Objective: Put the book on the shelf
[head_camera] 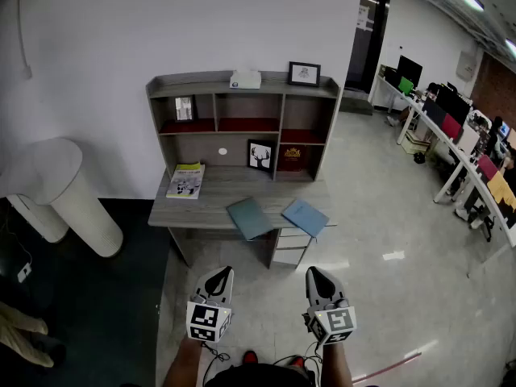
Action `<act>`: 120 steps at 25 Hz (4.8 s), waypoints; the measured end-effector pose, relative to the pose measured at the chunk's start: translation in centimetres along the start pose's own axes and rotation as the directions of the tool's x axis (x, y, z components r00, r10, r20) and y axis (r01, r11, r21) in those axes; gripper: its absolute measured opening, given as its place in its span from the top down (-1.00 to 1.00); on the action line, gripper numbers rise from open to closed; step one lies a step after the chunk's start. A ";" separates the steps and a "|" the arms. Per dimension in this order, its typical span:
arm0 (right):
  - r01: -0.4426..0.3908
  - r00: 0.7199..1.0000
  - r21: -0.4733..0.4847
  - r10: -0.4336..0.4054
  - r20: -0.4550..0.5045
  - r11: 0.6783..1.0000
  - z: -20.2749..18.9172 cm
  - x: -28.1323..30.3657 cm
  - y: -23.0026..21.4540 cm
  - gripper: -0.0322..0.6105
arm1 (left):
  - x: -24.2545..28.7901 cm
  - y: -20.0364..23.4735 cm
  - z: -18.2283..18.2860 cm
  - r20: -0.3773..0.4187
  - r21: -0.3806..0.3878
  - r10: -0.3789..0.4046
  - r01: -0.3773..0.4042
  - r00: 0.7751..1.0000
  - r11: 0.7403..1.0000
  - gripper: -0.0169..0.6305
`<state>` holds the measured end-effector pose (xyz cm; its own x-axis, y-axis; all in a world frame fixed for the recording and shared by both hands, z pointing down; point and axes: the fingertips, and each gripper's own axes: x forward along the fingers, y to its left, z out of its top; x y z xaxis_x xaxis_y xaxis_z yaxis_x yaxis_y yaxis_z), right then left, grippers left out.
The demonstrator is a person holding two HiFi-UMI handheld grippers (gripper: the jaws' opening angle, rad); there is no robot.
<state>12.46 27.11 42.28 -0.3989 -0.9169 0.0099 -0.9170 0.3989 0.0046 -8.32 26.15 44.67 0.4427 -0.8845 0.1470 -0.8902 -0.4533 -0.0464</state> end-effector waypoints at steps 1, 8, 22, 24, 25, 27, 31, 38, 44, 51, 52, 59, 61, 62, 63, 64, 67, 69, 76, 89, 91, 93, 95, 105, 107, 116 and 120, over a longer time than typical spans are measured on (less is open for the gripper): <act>-0.003 1.000 0.001 0.003 0.000 1.000 0.0 0.0 0.2 0.81 | -0.1 -0.1 0.0 0.000 -0.002 -0.002 0.002 1.000 1.000 0.93; -0.011 1.000 -0.001 0.011 0.011 1.000 0.2 -0.1 1.0 0.81 | -0.5 0.1 -0.2 0.001 -0.004 -0.004 0.004 1.000 1.000 0.93; -0.098 0.995 -0.052 0.096 -0.036 0.994 -1.4 4.7 3.4 0.81 | -0.6 3.3 -1.7 -0.029 -0.023 0.069 -0.069 0.997 0.997 0.93; -0.111 0.993 -0.063 0.108 -0.040 0.992 -1.8 6.2 3.3 0.81 | 0.1 4.2 -2.1 -0.039 -0.029 0.088 -0.089 0.995 0.996 0.93; -0.119 0.992 -0.068 0.117 -0.042 0.991 -2.0 7.0 3.2 0.81 | 0.5 4.6 -2.3 -0.044 -0.032 0.098 -0.100 0.994 0.995 0.93; -0.147 0.989 -0.068 0.144 -0.046 0.987 -2.5 8.7 3.0 0.81 | 1.4 5.2 -2.8 -0.053 -0.040 0.118 -0.120 0.992 0.992 0.93; -0.205 0.977 -0.047 0.202 -0.070 0.978 -3.4 12.6 2.4 0.81 | 4.1 6.3 -3.7 -0.076 -0.065 0.152 -0.157 0.986 0.986 0.93; -0.284 0.953 -0.067 0.274 -0.127 0.956 -7.6 20.0 0.4 0.81 | 10.2 9.2 -6.4 -0.133 -0.089 0.205 -0.217 0.970 0.972 0.93; -0.320 0.929 -0.003 0.313 -0.199 0.948 -12.8 25.1 -1.1 0.81 | 14.8 10.8 -10.2 -0.197 -0.105 0.214 -0.238 0.957 0.966 0.93; -0.349 0.900 0.002 0.336 -0.276 0.937 -18.9 29.2 -2.1 0.81 | 18.0 12.4 -16.2 -0.274 -0.121 0.229 -0.270 0.934 0.955 0.93; -0.353 0.897 -0.003 0.338 -0.284 0.935 -19.8 29.7 -2.3 0.81 | 18.4 12.5 -16.9 -0.283 -0.125 0.228 -0.272 0.932 0.954 0.93; -0.413 0.862 -0.008 0.388 -0.327 0.911 -25.5 31.4 -1.8 0.81 | 20.2 13.2 -21.3 -0.325 -0.147 0.235 -0.295 0.916 0.944 0.93; -0.428 0.849 0.000 0.403 -0.341 0.904 -26.8 31.7 -1.2 0.80 | 20.7 13.4 -22.5 -0.335 -0.148 0.242 -0.305 0.911 0.941 0.93; -0.435 0.844 0.001 0.408 -0.349 0.901 -27.4 31.8 -0.9 0.80 | 20.9 13.4 -23.1 -0.338 -0.149 0.244 -0.308 0.909 0.939 0.93; -0.442 0.840 -0.004 0.412 -0.353 0.897 -28.1 31.9 -0.7 0.81 | 21.1 13.4 -23.6 -0.341 -0.151 0.246 -0.311 0.907 0.939 0.93; -0.450 0.838 -0.013 0.417 -0.352 0.893 -29.0 32.0 -0.6 0.80 | 21.3 13.3 -24.2 -0.345 -0.151 0.245 -0.311 0.906 0.938 0.93; -0.457 0.828 -0.015 0.419 -0.371 0.889 -30.3 32.5 -0.2 0.80 | 21.7 13.0 -25.6 -0.356 -0.163 0.237 -0.309 0.904 0.937 0.93; -0.465 0.821 -0.024 0.421 -0.385 0.885 -30.8 32.9 0.0 0.80 | 21.8 12.8 -26.4 -0.363 -0.175 0.229 -0.308 0.903 0.935 0.93; -0.539 0.793 -0.210 0.408 -0.452 0.815 -33.3 33.4 0.9 0.52 | 21.3 12.7 -28.5 -0.394 -0.189 0.215 -0.308 0.893 0.932 0.93; -0.571 0.806 -0.515 0.321 -0.496 0.639 -38.8 33.9 1.6 0.00 | 20.0 12.2 -31.7 -0.432 -0.221 0.209 -0.327 0.878 0.919 0.93; -0.562 0.818 -0.570 0.297 -0.493 0.600 -39.6 34.2 1.5 -0.01 | 19.8 12.2 -32.2 -0.437 -0.228 0.208 -0.332 0.875 0.916 0.93; -0.557 0.823 -0.606 0.277 -0.496 0.568 -40.3 34.5 1.4 -0.01 | 19.7 12.2 -32.6 -0.443 -0.232 0.208 -0.336 0.872 0.913 0.93; -0.547 0.831 -0.644 0.256 -0.493 0.535 -40.9 34.9 1.3 -0.01 | 19.6 12.2 -33.0 -0.448 -0.232 0.208 -0.338 0.869 0.912 0.93; -0.456 0.889 -0.799 0.159 -0.429 0.392 -41.3 36.9 0.9 -0.01 | 19.6 12.3 -33.9 -0.459 -0.240 0.209 -0.347 0.864 0.907 0.93; -0.453 0.890 -0.801 0.154 -0.428 0.392 -41.2 37.2 0.8 0.00 | 19.5 12.5 -33.9 -0.461 -0.237 0.211 -0.348 0.862 0.907 0.93; -0.452 0.890 -0.804 0.129 -0.438 0.386 -40.5 37.3 0.7 0.36 | 18.9 13.3 -33.1 -0.462 -0.232 0.229 -0.366 0.857 0.901 0.93; -0.452 0.887 -0.772 0.135 -0.441 0.447 -38.9 37.4 0.5 0.49 | 18.7 13.4 -32.1 -0.461 -0.222 0.241 -0.374 0.854 0.900 0.93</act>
<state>-2.62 -6.75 81.56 -0.4739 -0.7564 0.4508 -0.2232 0.5984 0.7695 -15.45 7.07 78.50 0.1140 -0.8140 0.5696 -0.9910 -0.0528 0.1230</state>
